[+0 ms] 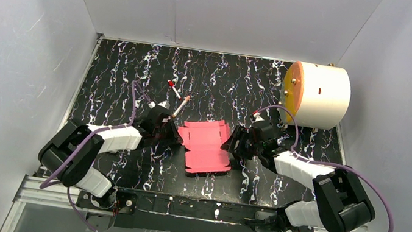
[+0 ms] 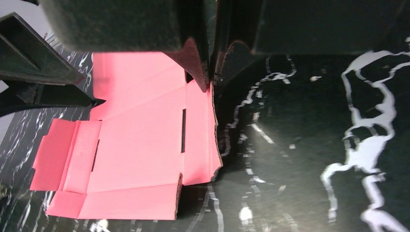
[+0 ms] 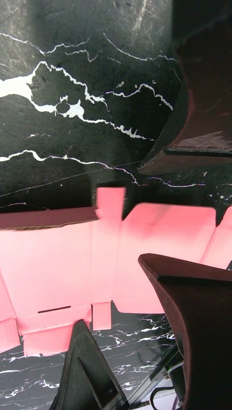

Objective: Fold the paper box

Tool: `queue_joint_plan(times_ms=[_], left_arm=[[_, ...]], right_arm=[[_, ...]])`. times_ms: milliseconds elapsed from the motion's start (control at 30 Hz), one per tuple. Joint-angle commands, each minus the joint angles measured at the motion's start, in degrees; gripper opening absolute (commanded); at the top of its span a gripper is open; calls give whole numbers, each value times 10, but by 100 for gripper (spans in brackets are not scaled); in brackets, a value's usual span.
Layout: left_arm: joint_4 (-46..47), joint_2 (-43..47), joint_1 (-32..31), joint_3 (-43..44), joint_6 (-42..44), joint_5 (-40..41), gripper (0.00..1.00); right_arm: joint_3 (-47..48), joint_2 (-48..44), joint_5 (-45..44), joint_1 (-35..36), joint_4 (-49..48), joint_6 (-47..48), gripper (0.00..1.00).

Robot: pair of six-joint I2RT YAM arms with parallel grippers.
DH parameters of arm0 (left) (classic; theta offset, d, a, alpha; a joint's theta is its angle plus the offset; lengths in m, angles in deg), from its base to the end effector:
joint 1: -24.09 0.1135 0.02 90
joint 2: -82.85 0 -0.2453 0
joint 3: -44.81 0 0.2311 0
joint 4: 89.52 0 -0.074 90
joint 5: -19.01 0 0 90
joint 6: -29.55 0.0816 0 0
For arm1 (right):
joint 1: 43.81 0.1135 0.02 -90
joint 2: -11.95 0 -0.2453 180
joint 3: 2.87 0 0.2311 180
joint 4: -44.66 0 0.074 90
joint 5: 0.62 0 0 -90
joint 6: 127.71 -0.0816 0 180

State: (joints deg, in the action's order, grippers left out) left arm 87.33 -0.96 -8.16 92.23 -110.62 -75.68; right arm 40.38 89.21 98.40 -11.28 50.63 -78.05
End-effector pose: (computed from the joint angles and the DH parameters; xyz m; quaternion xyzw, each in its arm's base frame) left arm 0.2496 -0.1654 0.1214 -0.1235 0.8955 -0.3084 0.2960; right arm 0.2258 0.1592 0.1242 0.0284 0.9036 0.3076 0.2968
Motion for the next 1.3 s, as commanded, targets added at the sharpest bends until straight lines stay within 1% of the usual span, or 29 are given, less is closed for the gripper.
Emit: queue_joint_plan(times_ms=[0, 200, 567, 867, 1067, 1267], left_arm=[[44, 11, 25, -34, -35, -31, 4], [64, 3, 34, -48, -43, -56, 2], [67, 7, 35, -54, -39, -56, 2], [71, 6, 35, -52, -35, -57, 1], [57, 11, 35, -44, -23, -43, 1], [52, 13, 35, -41, -22, -43, 1]], right_arm=[[-7, 7, 6, 1, -16, -8, 70], [0, 21, 18, 1, -31, -10, 70], [32, 60, 21, 2, -51, -9, 70], [45, 58, 38, 3, -70, 6, 66], [70, 55, 40, 28, -57, 33, 64], [88, 54, 16, 60, -45, 50, 62]])
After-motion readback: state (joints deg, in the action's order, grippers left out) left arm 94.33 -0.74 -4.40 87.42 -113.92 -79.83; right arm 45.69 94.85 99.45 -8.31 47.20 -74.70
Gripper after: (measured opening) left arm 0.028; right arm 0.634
